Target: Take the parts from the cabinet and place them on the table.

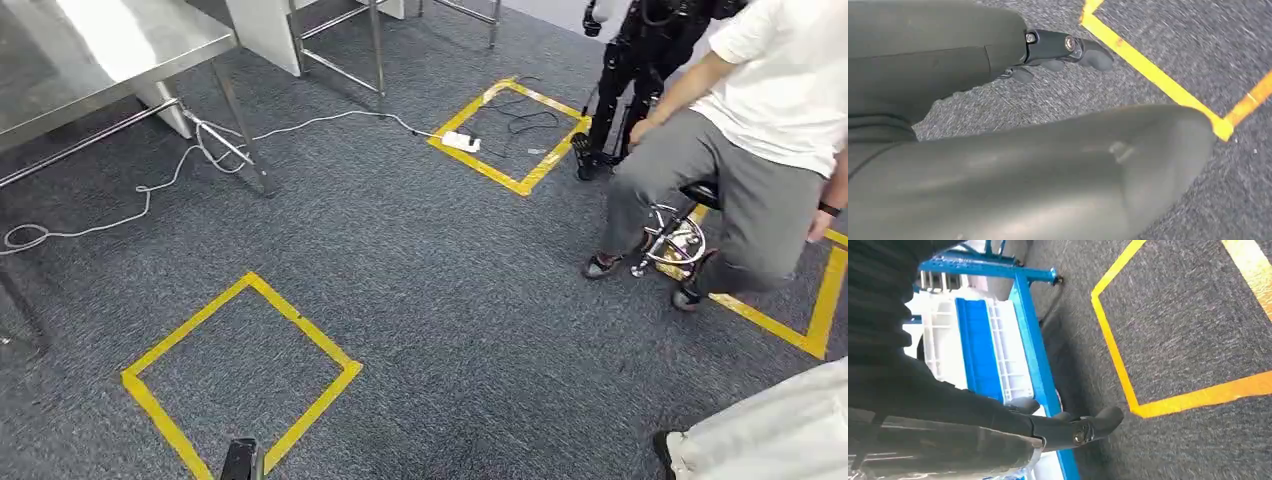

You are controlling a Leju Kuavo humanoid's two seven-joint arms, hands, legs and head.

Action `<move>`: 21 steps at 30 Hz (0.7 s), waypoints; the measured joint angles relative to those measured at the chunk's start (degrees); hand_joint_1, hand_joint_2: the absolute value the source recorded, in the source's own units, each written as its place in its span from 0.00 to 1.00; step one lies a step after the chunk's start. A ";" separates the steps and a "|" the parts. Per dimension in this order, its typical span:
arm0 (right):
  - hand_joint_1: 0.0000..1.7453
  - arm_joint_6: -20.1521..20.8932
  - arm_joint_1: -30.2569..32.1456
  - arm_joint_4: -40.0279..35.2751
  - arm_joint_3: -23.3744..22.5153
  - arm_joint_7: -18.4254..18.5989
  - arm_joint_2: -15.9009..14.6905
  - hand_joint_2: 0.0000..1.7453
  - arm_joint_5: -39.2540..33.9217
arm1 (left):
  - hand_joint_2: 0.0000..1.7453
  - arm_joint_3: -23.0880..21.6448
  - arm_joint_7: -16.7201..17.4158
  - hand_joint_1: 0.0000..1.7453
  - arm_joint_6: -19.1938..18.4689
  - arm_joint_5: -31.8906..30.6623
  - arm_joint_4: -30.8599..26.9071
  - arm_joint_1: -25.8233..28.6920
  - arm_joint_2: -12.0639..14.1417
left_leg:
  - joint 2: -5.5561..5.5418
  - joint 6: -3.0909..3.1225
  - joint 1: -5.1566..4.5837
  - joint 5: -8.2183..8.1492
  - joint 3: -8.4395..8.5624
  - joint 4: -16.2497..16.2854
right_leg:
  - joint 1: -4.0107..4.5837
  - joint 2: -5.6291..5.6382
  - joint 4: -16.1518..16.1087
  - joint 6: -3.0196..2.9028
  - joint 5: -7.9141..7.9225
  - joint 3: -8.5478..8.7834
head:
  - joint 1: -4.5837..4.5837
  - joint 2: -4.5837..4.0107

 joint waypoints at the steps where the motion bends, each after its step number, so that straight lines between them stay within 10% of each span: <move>1: 0.00 -0.07 -0.19 0.00 0.00 0.05 0.02 1.00 0.00 | 0.00 0.00 -0.09 0.00 0.00 -0.02 -0.02 -0.01 0.00 | 0.54 -0.43 -0.02 -0.15 0.06 0.06 | 0.44 0.55 -0.23 -0.43 0.56 0.05 | -0.01 0.00; 4: 0.00 -0.09 0.14 0.00 -0.02 0.18 0.13 1.00 0.00 | 0.00 -0.04 -0.09 0.00 0.00 -0.02 0.00 -0.20 -0.15 | 2.18 -1.26 0.14 -0.28 0.61 -0.03 | 0.39 2.50 -0.25 -1.49 0.82 -0.78 | -0.18 0.00; 5: 0.00 -0.11 0.19 0.00 -0.04 0.18 0.16 1.00 0.02 | 0.00 -0.04 -0.09 0.00 0.00 -0.02 0.00 -0.26 -0.20 | 0.98 -1.82 0.71 -0.86 0.32 0.72 | -1.02 3.22 -0.43 -2.12 1.19 -0.12 | -0.20 0.00; 7: 0.00 -0.13 0.05 0.00 -0.07 0.20 0.18 1.00 0.02 | 0.00 -0.04 -0.11 0.00 0.00 -0.06 0.00 -0.18 -0.17 | -3.90 -2.14 0.94 -5.52 -1.96 6.82 | -0.60 4.32 -0.38 -3.15 1.64 -0.25 | -0.57 0.00; 10: 0.00 -0.13 0.17 0.00 -0.11 0.20 0.35 1.00 0.02 | 0.00 -0.02 -0.09 0.00 0.00 -0.06 0.00 0.13 -0.13 | -5.49 -2.32 0.97 -10.31 -7.21 18.77 | -0.09 6.71 -0.29 -3.23 1.68 -0.41 | -0.57 0.00; 13: 0.00 -0.13 0.26 0.00 -0.20 0.20 0.33 1.00 0.02 | 0.00 -0.02 -0.09 0.00 0.00 -0.06 0.00 0.16 -0.13 | -5.85 -1.94 1.14 -4.54 -3.99 11.39 | -0.02 9.13 0.19 -3.18 1.65 -0.33 | -0.55 0.00; 14: 0.00 -0.13 0.17 0.00 -0.20 0.20 0.35 1.00 0.02 | 0.00 -0.02 -0.09 0.00 0.00 -0.06 0.00 0.16 -0.09 | -7.56 -1.67 1.31 -1.20 -1.01 4.88 | -0.02 10.18 0.47 -3.14 1.62 -0.33 | -0.60 0.00; 15: 0.00 -0.13 0.15 0.00 -0.20 0.20 0.48 1.00 0.02 | 0.00 -0.02 -0.09 0.00 0.00 -0.06 0.00 0.20 0.04 | -10.62 -1.29 1.60 -1.46 0.23 2.48 | -0.13 10.67 0.54 -3.09 1.65 -0.56 | -0.51 0.00; 19: 0.00 -0.13 0.27 0.00 -0.20 0.15 0.72 1.00 0.13 | 0.00 0.00 -0.31 0.00 -0.04 0.35 0.00 0.11 0.07 | -9.14 -0.57 0.74 -1.18 -0.16 1.72 | -0.17 12.96 0.34 -1.29 2.38 -2.06 | -0.57 0.00; 20: 0.00 -0.15 0.44 0.00 -0.26 0.13 0.75 1.00 0.11 | 0.00 0.00 -0.28 0.00 -0.11 0.44 0.00 0.10 0.07 | -8.12 0.23 1.40 -0.40 0.16 0.42 | 0.24 12.50 0.86 -1.07 2.34 -2.54 | -0.46 0.00; 21: 0.00 -0.15 0.53 0.00 -0.26 0.07 0.79 1.00 0.18 | 0.00 0.00 -0.26 0.00 -0.13 0.53 0.00 0.02 0.07 | -7.60 0.46 1.09 -0.05 0.49 -0.12 | 0.18 8.74 2.21 -1.22 1.70 -3.32 | -0.38 0.00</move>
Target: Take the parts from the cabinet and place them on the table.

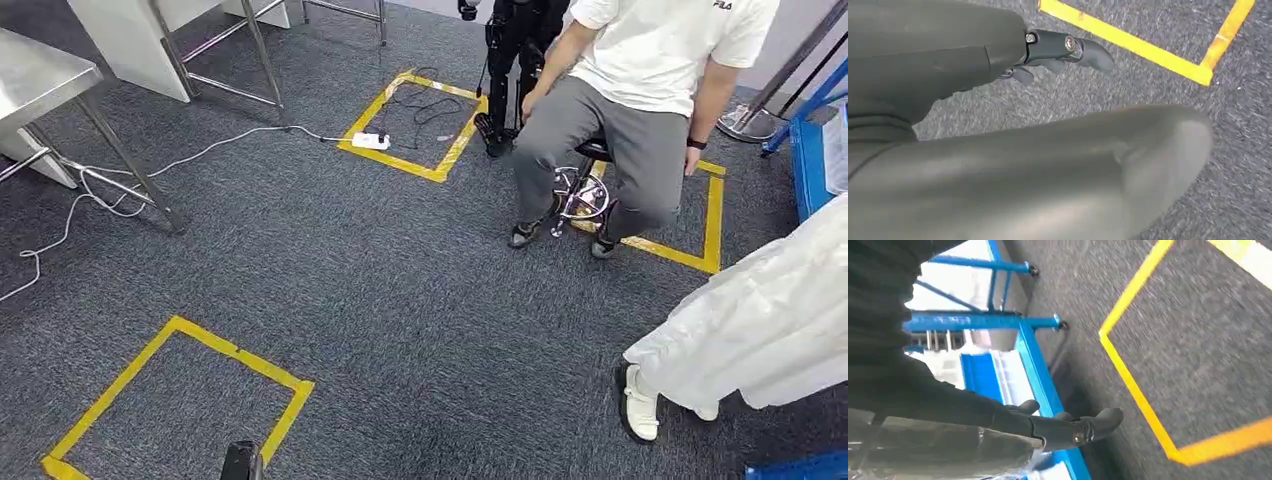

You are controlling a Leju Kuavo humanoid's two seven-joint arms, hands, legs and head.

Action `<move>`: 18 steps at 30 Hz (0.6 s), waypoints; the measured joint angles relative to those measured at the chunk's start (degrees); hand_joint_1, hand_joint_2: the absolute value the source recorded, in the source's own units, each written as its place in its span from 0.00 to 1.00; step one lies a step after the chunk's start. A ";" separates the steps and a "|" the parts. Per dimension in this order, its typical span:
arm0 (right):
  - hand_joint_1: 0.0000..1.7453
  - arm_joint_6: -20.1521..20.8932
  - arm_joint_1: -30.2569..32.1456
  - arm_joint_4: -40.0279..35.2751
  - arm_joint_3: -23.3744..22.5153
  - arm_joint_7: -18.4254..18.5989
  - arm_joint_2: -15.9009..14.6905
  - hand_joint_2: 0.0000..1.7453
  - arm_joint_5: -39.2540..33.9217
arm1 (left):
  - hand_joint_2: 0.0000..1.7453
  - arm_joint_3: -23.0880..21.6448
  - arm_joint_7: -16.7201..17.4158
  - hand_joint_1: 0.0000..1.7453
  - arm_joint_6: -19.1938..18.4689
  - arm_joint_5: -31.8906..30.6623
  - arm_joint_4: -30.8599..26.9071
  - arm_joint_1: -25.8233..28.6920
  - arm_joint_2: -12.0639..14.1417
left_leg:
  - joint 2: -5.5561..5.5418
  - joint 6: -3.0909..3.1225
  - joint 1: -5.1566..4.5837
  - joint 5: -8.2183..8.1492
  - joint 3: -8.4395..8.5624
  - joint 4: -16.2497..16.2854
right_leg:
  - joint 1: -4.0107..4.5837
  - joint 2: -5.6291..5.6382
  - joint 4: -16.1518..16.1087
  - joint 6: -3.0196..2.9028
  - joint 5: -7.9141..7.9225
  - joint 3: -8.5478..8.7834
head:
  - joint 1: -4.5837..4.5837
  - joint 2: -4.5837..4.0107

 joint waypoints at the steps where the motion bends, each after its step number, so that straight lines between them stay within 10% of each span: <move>1: 0.00 0.02 -0.19 0.00 0.00 -0.02 0.07 1.00 0.13 | 0.00 0.02 0.00 0.00 -0.02 0.11 -0.02 0.02 0.00 | 0.74 0.41 -0.08 0.20 -0.07 -0.18 | 0.18 -2.03 3.05 -0.38 -1.72 -1.57 | 0.44 0.00; 5: 0.00 0.35 -0.28 0.00 0.00 -0.50 0.31 1.00 0.98 | 0.00 0.11 -0.07 0.00 -0.02 0.85 -0.02 0.35 0.04 | 4.21 0.46 -0.56 0.29 -0.71 -0.15 | -0.40 -3.26 16.89 -0.22 -6.89 -8.23 | 0.48 0.00; 7: 0.00 0.46 -0.17 0.00 0.00 -0.50 0.22 1.00 1.07 | 0.00 0.24 0.07 0.00 -0.07 1.14 -0.02 0.37 0.04 | 5.71 0.29 -0.55 0.35 -0.73 -0.12 | -0.74 -3.86 10.11 1.06 -4.32 -4.08 | 0.53 0.00; 9: 0.00 0.44 -0.40 0.00 0.00 -0.50 0.07 1.00 1.18 | 0.00 0.26 0.44 0.00 -0.22 1.14 -0.02 0.38 0.04 | 6.95 -0.22 -0.59 0.31 -0.56 0.01 | -0.93 -7.24 -0.57 1.79 -1.57 2.35 | 0.52 0.00; 10: 0.00 0.39 -0.74 0.00 0.00 -0.50 0.18 1.00 1.18 | 0.00 0.28 0.55 0.00 -0.20 1.16 -0.02 0.49 0.07 | 7.48 -0.89 -1.11 -0.02 -0.75 0.16 | -0.22 -8.65 -1.85 1.25 -1.34 3.02 | 0.52 0.00; 14: 0.00 0.17 -0.40 0.00 -0.04 -0.83 -0.02 1.00 1.20 | 0.00 0.35 0.66 0.00 -0.04 1.38 -0.02 0.60 0.02 | 9.59 -2.28 -0.55 -0.25 -0.10 0.12 | -0.34 -5.69 -2.20 -0.68 -0.67 2.77 | 0.13 0.00; 16: 0.00 0.04 -0.38 0.00 -0.09 -0.83 0.00 1.00 1.18 | 0.00 0.48 0.63 0.00 -0.04 1.38 -0.02 0.71 0.09 | 4.63 -2.77 0.06 -3.50 -1.47 4.21 | -0.92 -4.60 -2.33 -1.78 -0.27 2.80 | -0.10 0.00; 18: 0.00 -0.04 -0.60 0.00 -0.11 -0.94 0.09 1.00 1.16 | 0.00 0.55 0.66 0.00 -0.07 1.38 -0.02 1.20 0.20 | 2.48 -2.83 0.03 -8.49 -5.57 13.66 | -0.48 -3.22 -2.31 -2.29 -0.10 2.69 | -0.28 0.00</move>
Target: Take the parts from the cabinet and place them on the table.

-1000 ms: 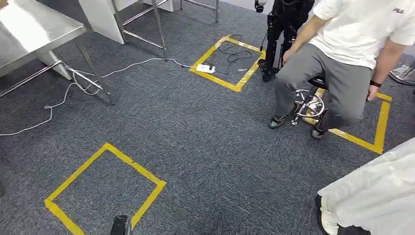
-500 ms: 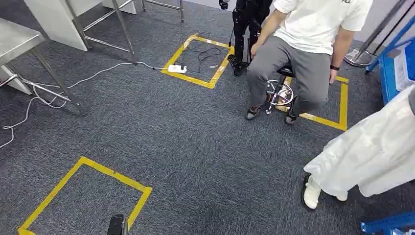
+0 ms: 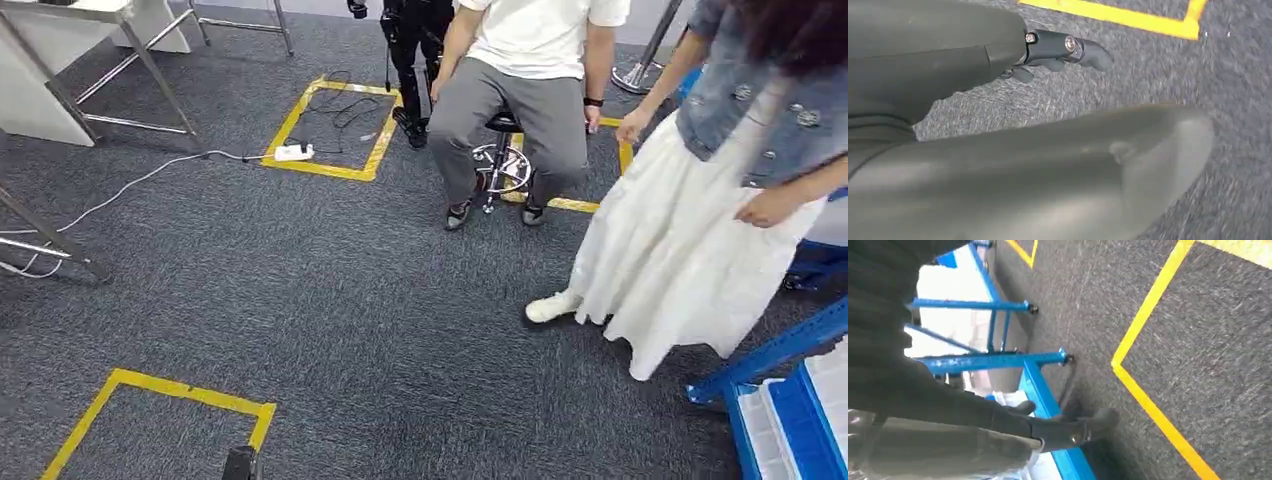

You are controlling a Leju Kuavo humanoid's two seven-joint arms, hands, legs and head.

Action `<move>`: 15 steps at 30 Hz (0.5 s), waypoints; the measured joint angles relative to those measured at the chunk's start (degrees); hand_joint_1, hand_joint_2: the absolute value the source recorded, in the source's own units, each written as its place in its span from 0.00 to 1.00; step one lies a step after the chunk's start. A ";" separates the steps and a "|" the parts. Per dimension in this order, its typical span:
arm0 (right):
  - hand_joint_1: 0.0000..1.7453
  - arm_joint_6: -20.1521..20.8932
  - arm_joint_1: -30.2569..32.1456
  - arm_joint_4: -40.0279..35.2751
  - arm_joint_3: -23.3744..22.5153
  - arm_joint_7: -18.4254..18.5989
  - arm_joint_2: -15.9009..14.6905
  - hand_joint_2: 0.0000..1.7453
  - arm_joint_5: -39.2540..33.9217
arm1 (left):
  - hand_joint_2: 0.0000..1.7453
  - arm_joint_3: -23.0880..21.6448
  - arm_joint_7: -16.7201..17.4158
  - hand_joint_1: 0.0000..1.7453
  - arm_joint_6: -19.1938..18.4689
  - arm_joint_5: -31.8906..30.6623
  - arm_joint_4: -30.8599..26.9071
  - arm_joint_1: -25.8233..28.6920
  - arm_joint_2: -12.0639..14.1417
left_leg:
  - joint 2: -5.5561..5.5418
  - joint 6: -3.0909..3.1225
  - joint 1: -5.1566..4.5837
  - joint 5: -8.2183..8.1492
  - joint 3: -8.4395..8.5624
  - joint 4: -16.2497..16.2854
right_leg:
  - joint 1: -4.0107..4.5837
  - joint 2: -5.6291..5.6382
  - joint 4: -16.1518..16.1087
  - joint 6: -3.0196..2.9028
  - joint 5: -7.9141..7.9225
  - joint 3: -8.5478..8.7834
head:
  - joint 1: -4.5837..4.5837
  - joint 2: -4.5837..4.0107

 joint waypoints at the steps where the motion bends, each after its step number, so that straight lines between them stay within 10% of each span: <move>1: 0.00 -0.02 0.01 0.00 -0.02 -0.06 0.09 1.00 0.00 | 0.00 0.02 0.02 0.00 0.00 -0.02 0.00 0.17 0.04 | -0.26 0.02 0.01 -1.40 -1.92 4.03 | 0.23 0.79 0.04 -0.09 0.05 -0.05 | 0.02 0.00; 3: 0.00 0.00 0.26 0.00 -0.07 -0.06 0.09 1.00 -0.02 | 0.00 0.02 0.24 0.00 -0.15 -0.13 0.00 0.36 0.07 | -0.34 0.36 0.00 0.25 -2.53 4.46 | 0.55 2.50 0.15 -0.09 0.06 -0.02 | 0.04 0.00; 5: 0.00 -0.02 0.27 0.00 -0.13 -0.04 0.07 1.00 -0.15 | 0.00 0.02 0.83 0.00 -0.20 -0.70 0.00 0.34 0.02 | -1.13 0.97 0.01 5.47 1.51 -4.31 | 0.65 4.18 0.31 -0.08 0.06 0.12 | 0.02 0.00; 7: 0.00 0.00 0.19 0.00 -0.35 0.04 0.11 1.00 -0.48 | 0.00 0.00 1.07 0.00 -0.17 -1.27 0.00 0.37 0.02 | -6.00 1.94 -0.01 7.83 4.79 -11.37 | 0.76 5.33 0.42 0.04 0.07 0.05 | 0.09 0.00; 11: 0.00 -0.11 0.57 0.00 -1.44 0.29 0.04 1.00 -1.49 | 0.00 -0.48 1.90 0.00 -0.13 -2.62 0.02 -0.37 -0.26 | -3.75 2.59 -0.61 8.06 5.00 -12.60 | 0.79 7.52 0.12 1.55 0.73 -1.52 | 0.04 0.00; 14: 0.00 -0.26 0.42 0.00 -1.97 0.29 -0.04 1.00 -1.53 | 0.00 -0.74 2.45 0.00 -0.15 -3.02 0.02 -0.98 -0.68 | -1.29 3.61 -0.34 9.17 5.69 -14.59 | 0.93 0.97 6.57 1.00 -2.59 -4.87 | 0.55 0.00; 15: 0.00 -0.28 0.27 0.00 -2.03 0.28 -0.04 1.00 -1.53 | 0.00 -0.85 2.58 0.00 -0.15 -3.04 0.02 -0.96 -0.68 | -0.34 3.60 -0.47 9.15 5.57 -14.59 | 0.86 0.37 11.24 0.83 -4.62 -7.19 | 0.61 0.00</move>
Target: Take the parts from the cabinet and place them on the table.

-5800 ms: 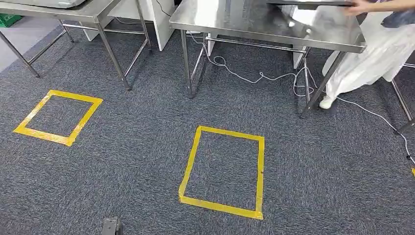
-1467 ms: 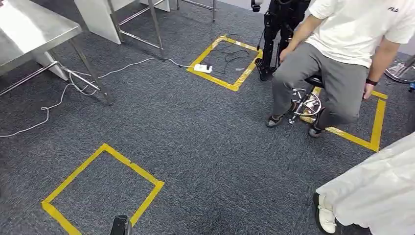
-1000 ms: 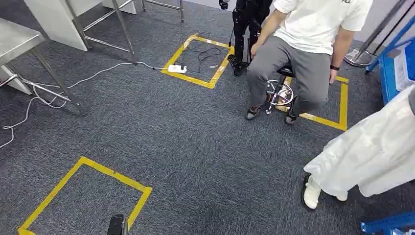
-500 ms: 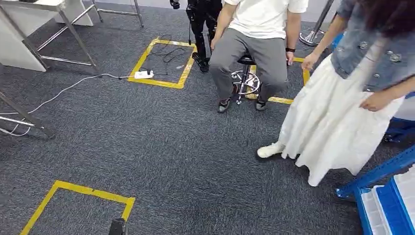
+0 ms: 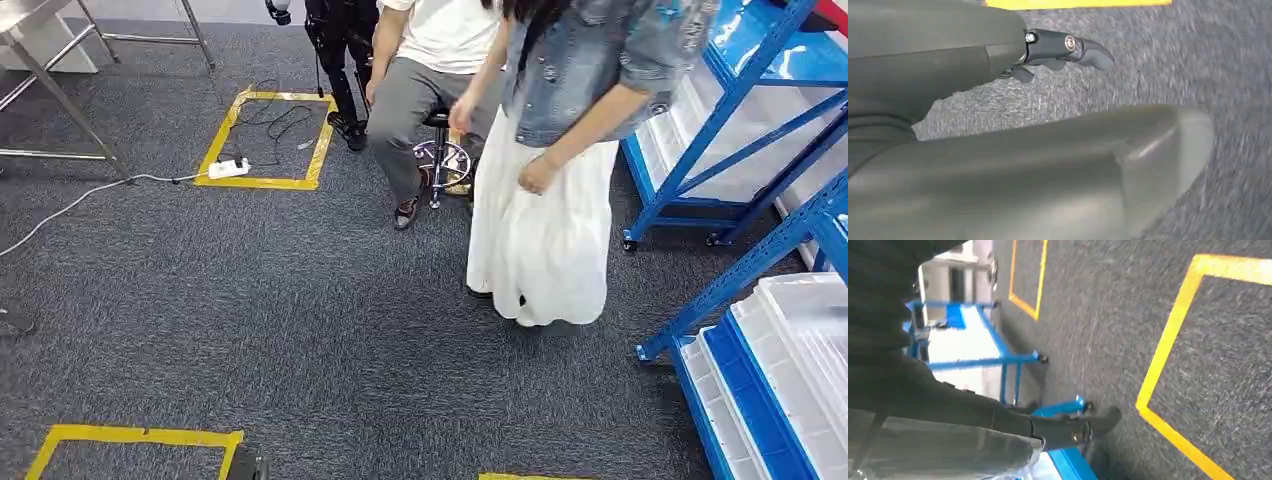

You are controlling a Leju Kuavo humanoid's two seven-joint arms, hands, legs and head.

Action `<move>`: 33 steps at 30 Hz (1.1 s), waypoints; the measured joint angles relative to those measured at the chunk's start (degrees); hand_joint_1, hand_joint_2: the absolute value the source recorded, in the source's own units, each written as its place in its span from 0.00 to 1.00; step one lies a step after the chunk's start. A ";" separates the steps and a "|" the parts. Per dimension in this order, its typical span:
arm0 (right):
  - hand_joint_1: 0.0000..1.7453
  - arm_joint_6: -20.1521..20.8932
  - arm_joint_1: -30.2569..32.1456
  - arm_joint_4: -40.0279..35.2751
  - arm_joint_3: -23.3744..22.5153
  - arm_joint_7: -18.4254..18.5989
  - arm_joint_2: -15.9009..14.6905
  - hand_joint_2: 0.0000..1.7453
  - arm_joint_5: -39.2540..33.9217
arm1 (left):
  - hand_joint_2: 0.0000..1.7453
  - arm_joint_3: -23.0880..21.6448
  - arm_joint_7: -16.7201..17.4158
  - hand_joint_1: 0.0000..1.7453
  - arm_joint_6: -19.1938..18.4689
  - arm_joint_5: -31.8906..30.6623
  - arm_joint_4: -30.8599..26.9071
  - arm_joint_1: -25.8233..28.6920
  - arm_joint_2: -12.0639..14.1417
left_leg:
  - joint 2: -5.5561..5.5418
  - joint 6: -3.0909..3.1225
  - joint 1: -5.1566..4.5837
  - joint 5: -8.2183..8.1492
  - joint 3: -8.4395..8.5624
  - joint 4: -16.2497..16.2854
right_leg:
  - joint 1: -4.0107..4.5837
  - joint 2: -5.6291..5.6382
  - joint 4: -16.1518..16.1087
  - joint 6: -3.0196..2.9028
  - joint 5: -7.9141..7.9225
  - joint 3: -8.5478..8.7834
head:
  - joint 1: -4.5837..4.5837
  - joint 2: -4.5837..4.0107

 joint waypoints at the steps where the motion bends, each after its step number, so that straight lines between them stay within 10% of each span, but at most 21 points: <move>1: 0.00 0.00 -0.07 0.00 -0.11 -0.02 0.00 1.00 0.00 | 0.00 -0.04 0.07 0.00 0.00 -0.04 0.00 0.00 -0.02 | 0.92 0.00 -0.13 -0.01 -0.11 0.00 | -0.20 -0.20 4.26 0.04 -1.58 -2.16 | -0.09 0.00; 4: 0.00 -0.02 0.42 0.00 -0.35 0.00 0.00 1.00 -0.02 | 0.00 -0.06 0.17 0.00 0.00 -0.04 0.00 -0.01 -0.02 | 3.21 -0.14 -0.15 -0.06 -0.29 0.05 | -0.87 -0.66 5.57 1.55 -1.25 -2.46 | -0.05 0.00; 6: 0.00 -0.02 0.38 0.00 -0.37 0.00 -0.11 1.00 0.17 | 0.00 -0.07 0.33 0.00 -0.02 0.07 0.00 -0.03 -0.09 | 4.64 -0.62 -0.09 -0.22 -0.09 0.12 | -1.21 -2.76 -6.87 2.95 2.90 4.63 | 0.02 0.00; 7: 0.00 -0.02 0.21 0.00 -0.37 -0.02 -0.02 1.00 0.35 | 0.00 -0.06 0.33 0.00 0.00 0.33 0.00 -0.03 -0.09 | 5.20 -1.10 -0.30 -0.37 0.20 0.27 | -1.21 -6.24 -11.49 2.52 3.57 7.05 | 0.09 0.00; 8: 0.00 0.00 0.05 0.00 -0.35 -0.02 0.07 1.00 0.44 | 0.00 -0.04 0.31 0.00 0.00 0.53 0.00 0.00 -0.07 | 5.68 -1.61 -0.76 -0.71 0.14 0.30 | -0.60 -6.86 -11.24 2.33 3.94 7.29 | 0.07 0.00; 12: 0.00 0.13 0.13 0.00 -0.35 -0.02 0.04 1.00 0.92 | 0.00 -0.04 -0.04 0.00 0.00 0.81 0.00 -0.05 -0.09 | 7.97 -3.09 -0.05 -1.23 1.06 0.23 | -0.77 -3.52 -11.60 0.47 4.30 7.23 | -0.31 0.00; 14: 0.00 0.13 0.27 0.00 -0.37 0.00 0.18 1.00 1.01 | 0.00 -0.04 -0.11 0.00 0.00 0.87 0.00 -0.13 -0.07 | 2.47 -3.69 0.45 -4.56 -0.46 4.37 | -1.34 -2.10 -11.69 -0.02 4.57 7.32 | -0.53 0.00; 17: 0.00 0.11 0.04 0.00 -0.35 -0.09 0.48 1.00 1.03 | 0.00 -0.04 -0.13 0.00 -0.02 0.72 0.00 0.10 0.02 | -0.03 -3.53 0.40 -10.82 -6.79 18.12 | -0.70 0.07 -11.66 -0.73 4.81 7.22 | -0.72 0.00; 19: 0.00 0.09 0.17 0.00 -0.35 -0.09 0.48 1.00 1.05 | 0.00 -0.04 -0.13 0.00 -0.13 0.61 0.00 0.12 0.02 | -0.06 -3.31 0.42 -9.53 -7.59 18.91 | -0.53 1.64 -11.56 -0.73 4.81 7.33 | -0.70 0.00; 21: 0.00 0.15 0.21 0.00 -0.37 -0.04 0.53 1.00 1.25 | 0.00 -0.04 -0.13 0.00 -0.17 0.66 0.00 0.12 0.04 | -0.82 -2.81 0.50 -3.45 -3.46 9.42 | -0.54 3.68 -11.44 -0.70 4.79 7.66 | -0.74 0.00; 23: 0.00 0.24 0.07 0.00 -0.37 -0.02 0.66 1.00 1.27 | 0.00 -0.04 -0.13 0.00 -0.17 0.72 0.00 0.22 0.22 | -5.37 -2.35 0.68 -1.11 -0.40 2.35 | -0.01 4.95 -11.10 -0.51 4.75 7.42 | -0.77 0.00; 27: 0.00 0.52 0.48 0.00 -0.35 0.00 0.76 1.00 1.40 | 0.00 -0.02 -0.07 0.00 -0.17 1.03 0.00 0.10 0.22 | -2.83 -1.44 0.26 -0.71 -0.44 1.37 | -0.09 7.04 -11.54 1.01 5.34 5.53 | -0.74 0.00; 30: 0.00 0.52 0.26 0.00 -0.35 -0.02 0.72 1.00 1.95 | 0.00 -0.02 -0.42 0.00 -0.15 1.22 -0.02 0.09 0.22 | -0.69 -0.36 0.27 0.09 -0.29 0.24 | 0.13 0.80 -4.24 0.31 1.27 2.01 | -0.18 0.00; 33: 0.00 0.59 0.10 0.00 -0.35 -0.02 0.79 1.00 2.34 | 0.00 0.00 -0.50 0.00 -0.20 1.33 -0.02 0.22 0.35 | 1.84 -0.36 -0.16 0.08 -0.66 0.27 | -0.16 -0.29 7.25 0.45 -2.68 -3.35 | -0.09 0.00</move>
